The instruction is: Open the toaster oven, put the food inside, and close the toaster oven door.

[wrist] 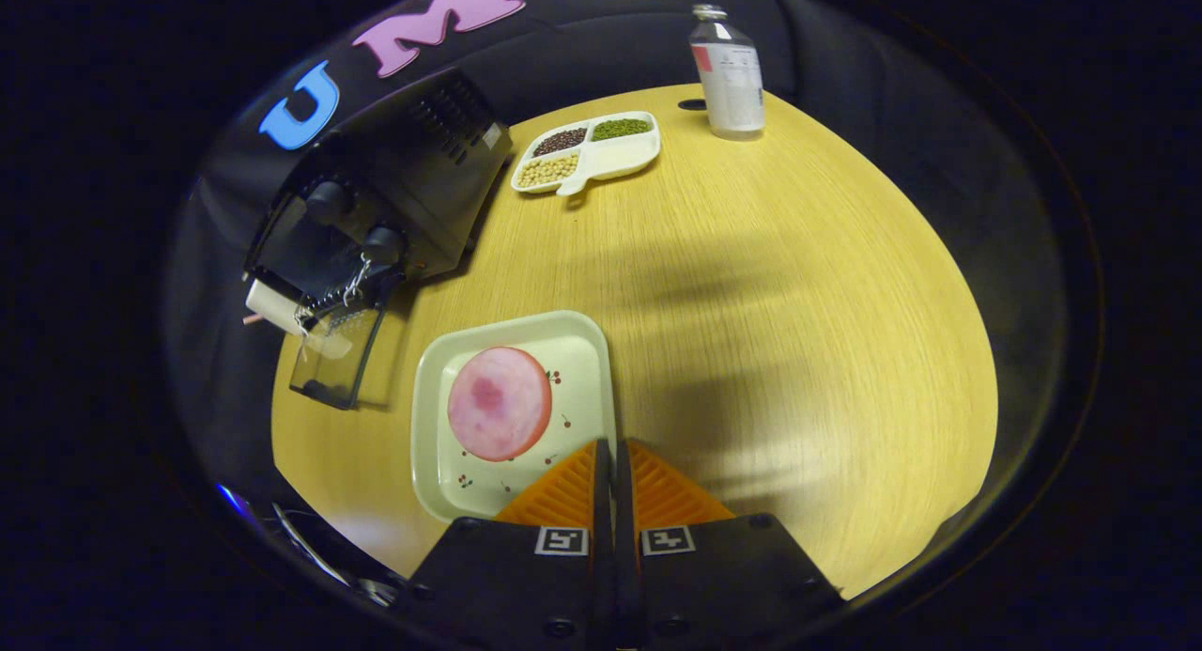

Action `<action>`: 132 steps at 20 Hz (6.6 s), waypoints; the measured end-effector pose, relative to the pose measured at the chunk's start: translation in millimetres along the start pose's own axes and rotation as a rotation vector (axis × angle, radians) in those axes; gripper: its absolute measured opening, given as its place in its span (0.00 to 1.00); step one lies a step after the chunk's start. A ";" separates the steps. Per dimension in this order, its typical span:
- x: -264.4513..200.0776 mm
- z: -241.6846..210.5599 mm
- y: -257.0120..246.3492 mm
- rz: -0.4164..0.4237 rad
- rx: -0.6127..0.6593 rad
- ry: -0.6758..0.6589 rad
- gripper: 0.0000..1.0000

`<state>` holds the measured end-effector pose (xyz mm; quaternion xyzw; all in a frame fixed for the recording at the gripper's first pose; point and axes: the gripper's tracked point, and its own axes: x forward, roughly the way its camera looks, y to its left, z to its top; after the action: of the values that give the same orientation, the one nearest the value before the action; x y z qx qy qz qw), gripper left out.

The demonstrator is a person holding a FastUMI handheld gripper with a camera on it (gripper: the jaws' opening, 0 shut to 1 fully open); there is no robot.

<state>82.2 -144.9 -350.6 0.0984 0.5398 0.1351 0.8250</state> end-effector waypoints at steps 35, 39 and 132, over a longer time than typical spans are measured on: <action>-83.1 -20.5 180.9 0.270 0.571 -0.275 0.06; -66.9 -3.4 213.7 0.300 0.554 -0.273 0.06; 7.5 -12.0 311.3 -0.118 -0.389 -0.461 0.98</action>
<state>37.7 151.7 -265.9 -0.0651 0.3072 0.1618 0.9355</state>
